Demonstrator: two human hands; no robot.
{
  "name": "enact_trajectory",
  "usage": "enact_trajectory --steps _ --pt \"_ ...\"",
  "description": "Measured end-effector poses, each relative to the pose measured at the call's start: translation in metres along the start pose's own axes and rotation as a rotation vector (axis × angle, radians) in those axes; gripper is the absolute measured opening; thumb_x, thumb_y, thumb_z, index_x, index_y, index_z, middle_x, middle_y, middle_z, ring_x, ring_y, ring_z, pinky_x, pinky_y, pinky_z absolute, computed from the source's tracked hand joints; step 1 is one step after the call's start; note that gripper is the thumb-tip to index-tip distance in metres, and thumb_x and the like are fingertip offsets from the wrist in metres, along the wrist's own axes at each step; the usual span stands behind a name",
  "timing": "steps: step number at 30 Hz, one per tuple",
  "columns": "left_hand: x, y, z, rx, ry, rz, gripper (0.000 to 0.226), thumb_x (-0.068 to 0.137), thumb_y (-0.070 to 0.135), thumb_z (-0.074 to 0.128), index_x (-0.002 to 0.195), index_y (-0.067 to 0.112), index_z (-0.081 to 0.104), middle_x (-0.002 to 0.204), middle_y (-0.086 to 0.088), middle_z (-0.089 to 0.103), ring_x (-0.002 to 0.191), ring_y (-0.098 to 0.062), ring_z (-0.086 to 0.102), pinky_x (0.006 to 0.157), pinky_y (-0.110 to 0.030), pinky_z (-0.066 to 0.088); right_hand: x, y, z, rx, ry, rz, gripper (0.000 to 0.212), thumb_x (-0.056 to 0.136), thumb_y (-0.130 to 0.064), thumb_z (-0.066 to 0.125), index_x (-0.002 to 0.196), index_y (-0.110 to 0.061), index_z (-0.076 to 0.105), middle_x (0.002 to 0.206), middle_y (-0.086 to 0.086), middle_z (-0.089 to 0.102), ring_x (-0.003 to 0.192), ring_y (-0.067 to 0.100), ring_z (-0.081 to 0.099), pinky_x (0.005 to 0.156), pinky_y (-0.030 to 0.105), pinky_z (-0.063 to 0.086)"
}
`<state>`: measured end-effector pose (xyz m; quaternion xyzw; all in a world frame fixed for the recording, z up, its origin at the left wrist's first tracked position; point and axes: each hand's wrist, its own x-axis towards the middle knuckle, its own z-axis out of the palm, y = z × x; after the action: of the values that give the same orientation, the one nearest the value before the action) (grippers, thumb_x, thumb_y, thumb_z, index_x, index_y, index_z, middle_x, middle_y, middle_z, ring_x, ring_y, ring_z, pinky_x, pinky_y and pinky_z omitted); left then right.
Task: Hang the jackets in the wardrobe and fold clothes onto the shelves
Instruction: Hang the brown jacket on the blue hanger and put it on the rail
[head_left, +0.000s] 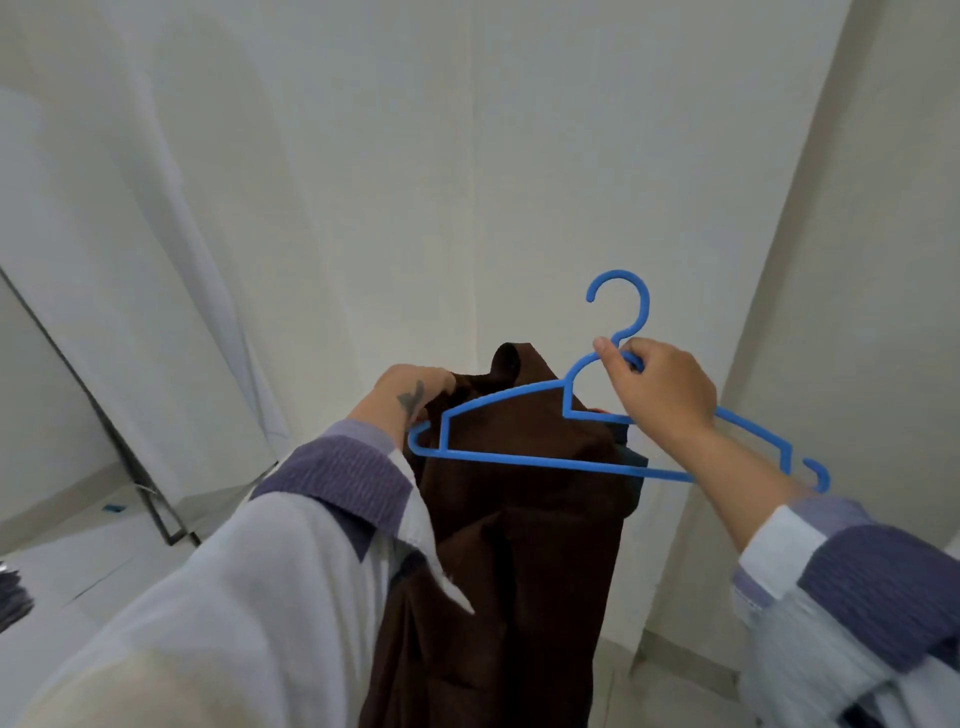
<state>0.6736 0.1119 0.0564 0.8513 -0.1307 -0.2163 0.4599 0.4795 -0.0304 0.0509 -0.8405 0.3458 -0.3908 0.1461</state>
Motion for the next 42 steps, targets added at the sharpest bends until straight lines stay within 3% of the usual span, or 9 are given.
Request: enact_trajectory --steps 3,5,11,16,26,31,34,37,42 --pt "-0.009 -0.012 -0.010 0.136 0.093 0.062 0.019 0.089 0.014 0.051 0.072 0.007 0.054 0.098 -0.016 0.067 0.093 -0.030 0.064 0.066 -0.029 0.041 -0.005 -0.002 -0.013 -0.070 0.047 0.036 0.053 0.095 -0.054 0.040 0.056 -0.018 0.036 0.052 -0.002 0.042 0.049 0.015 0.039 0.047 0.027 0.024" --pt "-0.012 -0.019 -0.009 0.075 0.089 0.074 0.017 0.090 0.012 0.050 0.091 0.000 0.062 0.108 -0.019 0.065 0.104 -0.034 0.062 0.073 -0.030 0.045 -0.009 -0.002 -0.017 -0.092 0.070 0.061 0.053 0.095 -0.055 0.039 0.057 -0.018 0.037 0.053 -0.002 0.043 0.049 0.016 0.040 0.047 0.026 0.026" --pt "-0.025 -0.026 -0.001 0.086 0.035 0.045 0.017 0.092 0.019 0.050 0.083 0.004 0.052 0.076 -0.007 0.053 0.084 -0.024 0.053 0.078 -0.032 0.045 -0.023 -0.002 -0.012 -0.146 0.102 0.106 0.050 0.095 -0.056 0.037 0.057 -0.022 0.039 0.053 -0.005 0.045 0.049 0.013 0.040 0.049 0.023 0.027" --pt "-0.027 -0.034 -0.005 0.333 0.127 0.221 0.017 0.085 0.021 0.056 0.077 0.009 0.065 0.081 -0.005 0.066 0.070 -0.020 0.058 0.056 -0.025 0.042 -0.034 0.000 -0.010 -0.152 0.102 0.114 0.049 0.095 -0.056 0.037 0.058 -0.023 0.039 0.054 -0.005 0.045 0.049 0.013 0.041 0.048 0.023 0.027" --pt "-0.068 -0.001 0.004 0.259 0.356 0.664 0.020 0.079 0.027 0.054 0.091 0.031 0.070 0.087 0.008 0.069 0.083 -0.016 0.061 0.071 -0.029 0.051 -0.044 -0.051 0.044 -0.029 -0.038 0.267 0.052 0.095 -0.058 0.031 0.072 -0.014 0.048 0.064 -0.002 0.050 0.053 0.013 0.043 0.045 0.025 0.027" --pt "-0.076 -0.011 -0.019 0.362 0.078 0.813 0.018 0.081 0.025 0.056 0.092 0.034 0.067 0.075 0.006 0.068 0.072 -0.011 0.060 0.066 -0.026 0.047 -0.028 -0.070 0.055 0.167 -0.147 0.341 0.051 0.096 -0.058 0.030 0.082 -0.015 0.054 0.073 -0.001 0.053 0.070 0.020 0.053 0.055 0.028 0.033" --pt "-0.069 -0.019 -0.037 0.388 0.163 0.876 0.021 0.090 0.037 0.052 0.109 0.033 0.060 0.086 0.012 0.064 0.088 -0.011 0.057 0.075 -0.029 0.045 -0.021 -0.082 0.045 0.243 -0.103 0.297 0.049 0.095 -0.059 0.031 0.076 -0.018 0.051 0.069 -0.005 0.050 0.070 0.020 0.052 0.060 0.030 0.033" --pt "-0.050 -0.027 -0.056 0.577 0.578 0.818 0.036 0.094 0.033 0.045 0.128 0.025 0.051 0.122 0.003 0.054 0.119 -0.021 0.043 0.096 -0.038 0.036 -0.018 -0.086 0.033 0.279 -0.080 0.236 0.048 0.095 -0.058 0.033 0.063 -0.022 0.039 0.062 -0.007 0.043 0.061 0.016 0.045 0.058 0.030 0.031" --pt "-0.032 -0.033 -0.077 0.736 0.460 0.580 0.036 0.102 0.030 0.022 0.119 0.021 0.053 0.125 -0.001 0.055 0.120 -0.025 0.046 0.111 -0.049 0.020 -0.016 -0.086 0.016 0.307 -0.021 0.183 0.053 0.095 -0.055 0.036 0.058 -0.018 0.035 0.056 -0.002 0.039 0.053 0.014 0.036 0.053 0.029 0.027"
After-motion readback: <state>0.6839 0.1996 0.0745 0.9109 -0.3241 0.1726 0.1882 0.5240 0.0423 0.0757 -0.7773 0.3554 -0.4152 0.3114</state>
